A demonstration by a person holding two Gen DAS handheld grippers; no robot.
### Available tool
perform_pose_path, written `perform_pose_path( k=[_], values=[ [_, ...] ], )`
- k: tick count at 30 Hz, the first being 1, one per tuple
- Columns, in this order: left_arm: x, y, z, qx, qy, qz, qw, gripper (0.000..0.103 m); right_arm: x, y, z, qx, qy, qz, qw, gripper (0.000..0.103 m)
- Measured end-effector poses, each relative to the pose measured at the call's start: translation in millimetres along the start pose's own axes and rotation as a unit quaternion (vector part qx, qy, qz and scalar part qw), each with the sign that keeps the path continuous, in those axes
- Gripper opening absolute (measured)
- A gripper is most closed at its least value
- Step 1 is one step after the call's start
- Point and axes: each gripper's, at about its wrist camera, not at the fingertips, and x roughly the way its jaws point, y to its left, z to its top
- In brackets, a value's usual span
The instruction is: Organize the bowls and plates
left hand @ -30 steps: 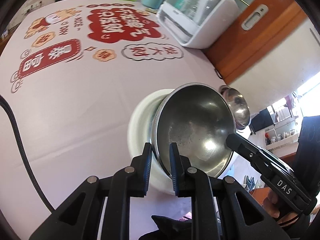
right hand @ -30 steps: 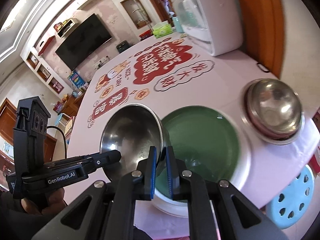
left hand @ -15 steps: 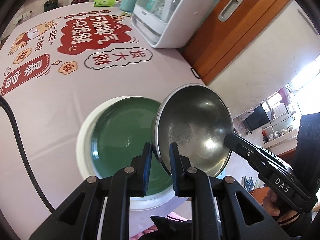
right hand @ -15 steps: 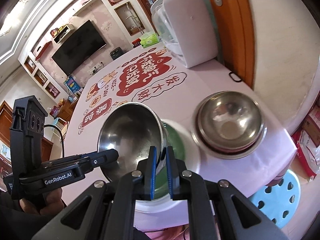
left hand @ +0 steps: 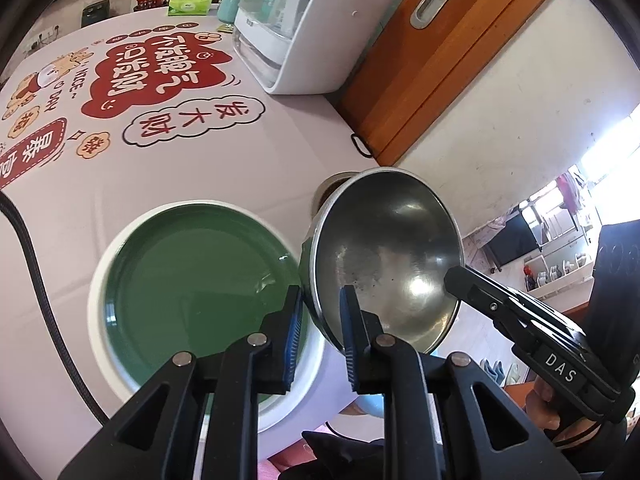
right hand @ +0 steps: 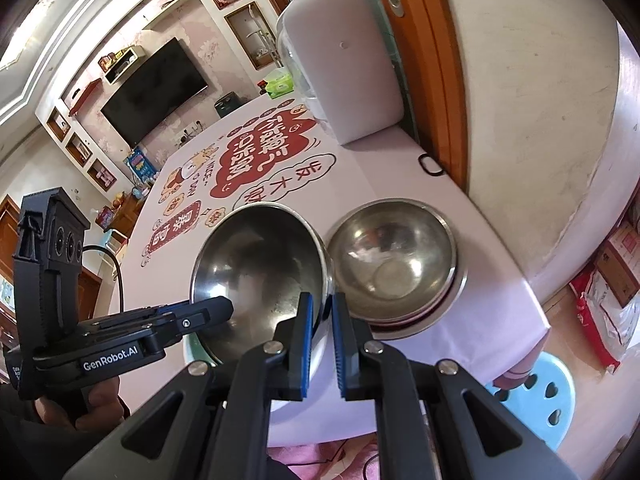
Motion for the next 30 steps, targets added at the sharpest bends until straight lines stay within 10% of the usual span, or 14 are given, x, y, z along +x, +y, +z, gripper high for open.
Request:
perform_pose_path(
  k=[30],
  values=[
    [76,-51,37,0.005,0.063,0.016,0.9979,0.021,44,-79,49,-0.042,0.093,-0.034,0.994,0.012]
  ],
)
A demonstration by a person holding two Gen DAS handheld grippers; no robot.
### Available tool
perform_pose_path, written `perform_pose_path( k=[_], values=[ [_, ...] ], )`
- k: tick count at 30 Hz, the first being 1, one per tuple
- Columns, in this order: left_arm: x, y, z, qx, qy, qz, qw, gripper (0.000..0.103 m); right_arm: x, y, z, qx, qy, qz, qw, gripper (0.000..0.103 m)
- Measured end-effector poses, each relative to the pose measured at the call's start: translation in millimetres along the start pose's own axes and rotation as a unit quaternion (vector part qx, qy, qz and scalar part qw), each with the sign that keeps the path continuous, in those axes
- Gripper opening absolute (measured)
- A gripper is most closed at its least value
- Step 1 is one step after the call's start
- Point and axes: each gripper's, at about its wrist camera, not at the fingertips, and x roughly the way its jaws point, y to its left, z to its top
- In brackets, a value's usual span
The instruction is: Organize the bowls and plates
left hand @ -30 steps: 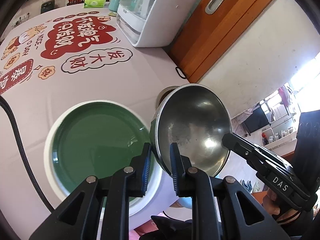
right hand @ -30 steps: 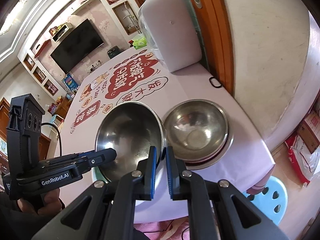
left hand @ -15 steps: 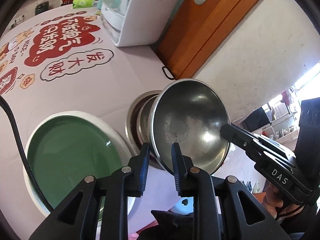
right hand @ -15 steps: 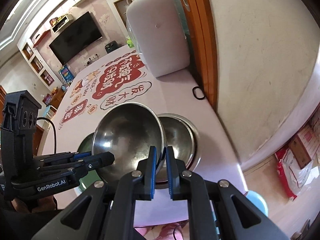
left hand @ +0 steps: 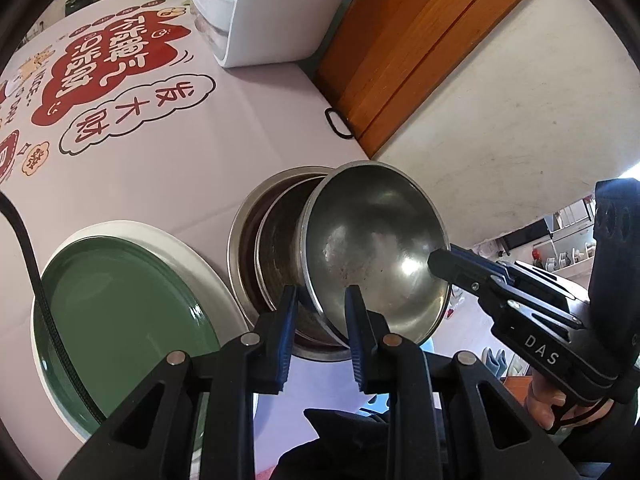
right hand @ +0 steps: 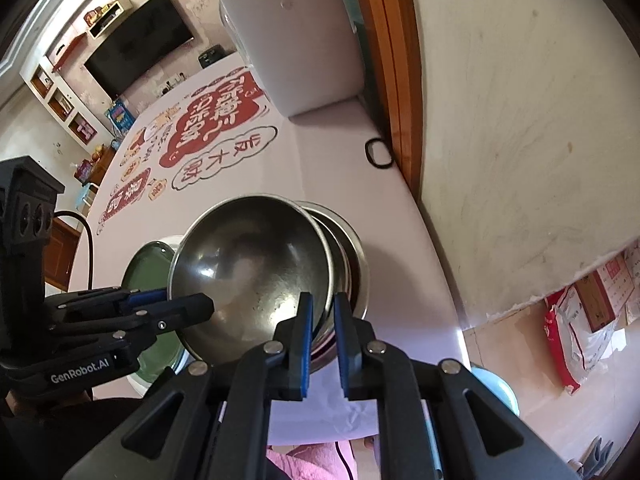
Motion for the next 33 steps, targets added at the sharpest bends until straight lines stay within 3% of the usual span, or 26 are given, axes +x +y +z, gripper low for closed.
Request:
perform_pose_path(
  k=[15,17,19,20,26,29,33],
  values=[
    [12,2,16,0.016,0.025,0.013,0.9995,0.025,11,-12,11,0.019,0.024,0.017,0.999,0.013],
    [10,5,18,0.019,0.022,0.009,0.9995,0.026,9,-13,9,0.021,0.026,0.020,0.999,0.017],
    [7,7,18,0.025,0.019,0.008,0.9995,0.028,6,-15,5,0.027,0.023,0.019,0.999,0.035],
    [6,7,18,0.030,0.017,0.009,0.9994,0.029,6,-16,3,0.029,0.025,0.020,0.999,0.038],
    [7,6,20,0.058,0.020,0.006,0.9981,0.030,3,-19,-9,0.048,0.034,0.030,0.998,0.041],
    [11,7,23,0.064,0.029,0.009,0.9975,0.032,4,-22,-12,0.065,0.037,0.037,0.997,0.048],
    [13,7,26,0.075,0.034,0.019,0.9964,0.041,8,-24,-19,0.082,0.046,0.051,0.994,0.050]
  ],
)
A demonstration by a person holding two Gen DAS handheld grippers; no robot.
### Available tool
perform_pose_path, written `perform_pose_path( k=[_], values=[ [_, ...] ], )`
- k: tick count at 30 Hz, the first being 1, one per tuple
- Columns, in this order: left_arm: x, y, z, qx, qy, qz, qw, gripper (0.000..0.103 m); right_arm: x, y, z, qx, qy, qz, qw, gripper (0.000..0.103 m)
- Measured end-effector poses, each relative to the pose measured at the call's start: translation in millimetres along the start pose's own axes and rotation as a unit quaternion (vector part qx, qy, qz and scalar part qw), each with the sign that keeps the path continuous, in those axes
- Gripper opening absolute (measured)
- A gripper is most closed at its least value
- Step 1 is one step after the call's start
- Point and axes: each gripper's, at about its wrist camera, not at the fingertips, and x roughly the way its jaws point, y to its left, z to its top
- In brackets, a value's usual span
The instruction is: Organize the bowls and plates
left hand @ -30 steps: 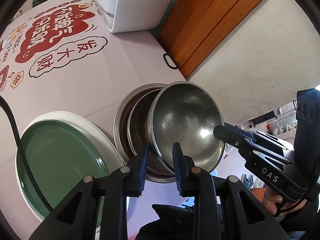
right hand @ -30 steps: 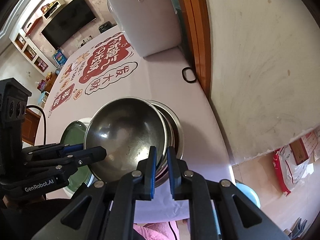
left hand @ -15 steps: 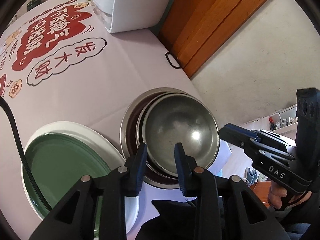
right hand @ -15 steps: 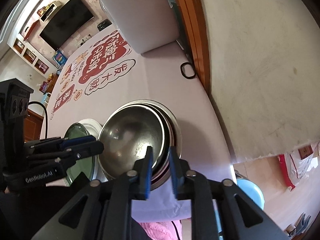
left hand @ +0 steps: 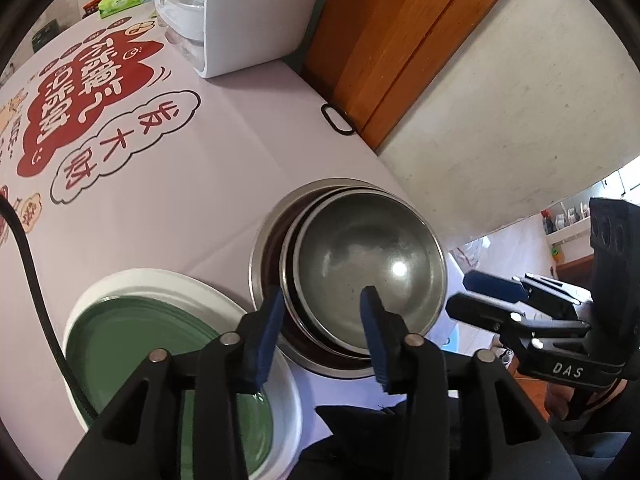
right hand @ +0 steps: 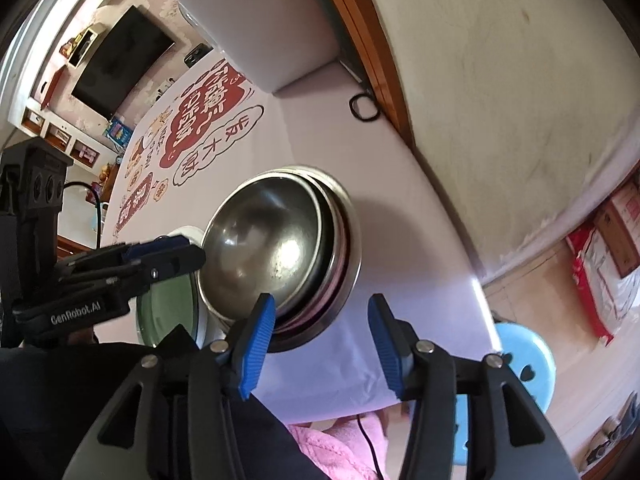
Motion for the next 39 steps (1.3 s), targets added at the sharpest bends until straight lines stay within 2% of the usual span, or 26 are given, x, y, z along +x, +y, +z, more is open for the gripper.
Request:
perform_pose_path(
  k=[4,11,26,39],
  values=[
    [6,3,6,0.008,0.012,0.006,0.9999,0.045,6,-4,-8,0.026,0.008,0.017,0.999,0.055],
    [24,5,10,0.021,0.044,0.025,0.9985,0.047,13,-15,-23,0.081,0.005,0.047,0.996,0.055],
    [58,9,18,0.045,0.095,0.044,0.9935,0.047,16,-29,-32,0.175,-0.051,0.120,0.976,0.056],
    [74,10,30,0.072,0.102,0.021,0.9920,0.048,25,-37,-27,0.208,-0.059,0.119,0.969,0.056]
  ],
)
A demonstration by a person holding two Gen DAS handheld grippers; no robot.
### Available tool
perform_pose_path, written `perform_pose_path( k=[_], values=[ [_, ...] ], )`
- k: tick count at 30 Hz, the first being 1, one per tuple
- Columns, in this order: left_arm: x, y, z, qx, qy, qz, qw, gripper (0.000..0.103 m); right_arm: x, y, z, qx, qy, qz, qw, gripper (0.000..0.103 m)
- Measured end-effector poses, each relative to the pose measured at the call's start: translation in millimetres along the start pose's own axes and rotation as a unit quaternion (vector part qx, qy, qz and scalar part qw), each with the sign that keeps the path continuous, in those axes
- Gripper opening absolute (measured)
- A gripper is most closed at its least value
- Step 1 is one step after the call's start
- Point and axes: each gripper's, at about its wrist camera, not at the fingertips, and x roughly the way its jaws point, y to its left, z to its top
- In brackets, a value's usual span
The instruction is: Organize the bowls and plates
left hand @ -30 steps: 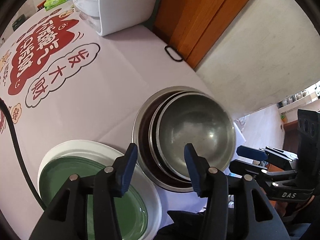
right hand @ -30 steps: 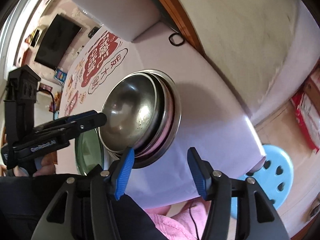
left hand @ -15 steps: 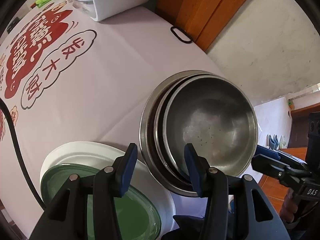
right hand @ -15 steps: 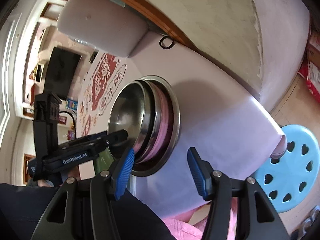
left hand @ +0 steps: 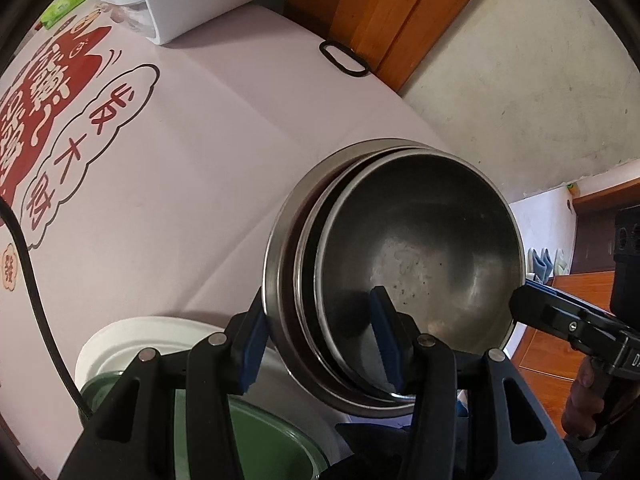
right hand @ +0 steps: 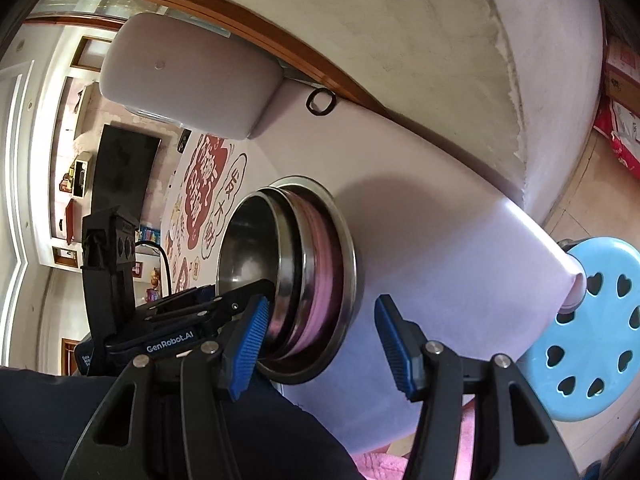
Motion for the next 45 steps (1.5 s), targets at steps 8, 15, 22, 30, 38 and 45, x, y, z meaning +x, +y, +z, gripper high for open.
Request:
perform_pose_path(
  k=[8,15,22,30,38,45],
  values=[
    [4,4,4,-0.015,-0.006,-0.023,0.9996,0.047,8,-1,6,0.001,0.006,-0.003,1.000,0.055],
    [4,9,3,-0.028,-0.008,-0.036,0.9989,0.046,16,0,14,-0.001,0.009,0.003,1.000,0.048],
    [1,14,0,-0.037,-0.009,-0.041,0.9984,0.044,21,1,18,-0.003,0.012,0.006,1.000,0.044],
    [-2,9,-2,-0.029,-0.010,-0.034,0.9990,0.043,20,1,18,-0.007,0.013,-0.004,1.000,0.043],
    [-8,-3,-4,-0.017,-0.018,-0.033,0.9992,0.042,10,2,14,-0.013,0.004,-0.007,1.000,0.043],
    [-25,-6,-12,-0.015,-0.042,-0.031,0.9985,0.042,-1,12,10,-0.035,-0.008,-0.005,0.999,0.043]
  ],
)
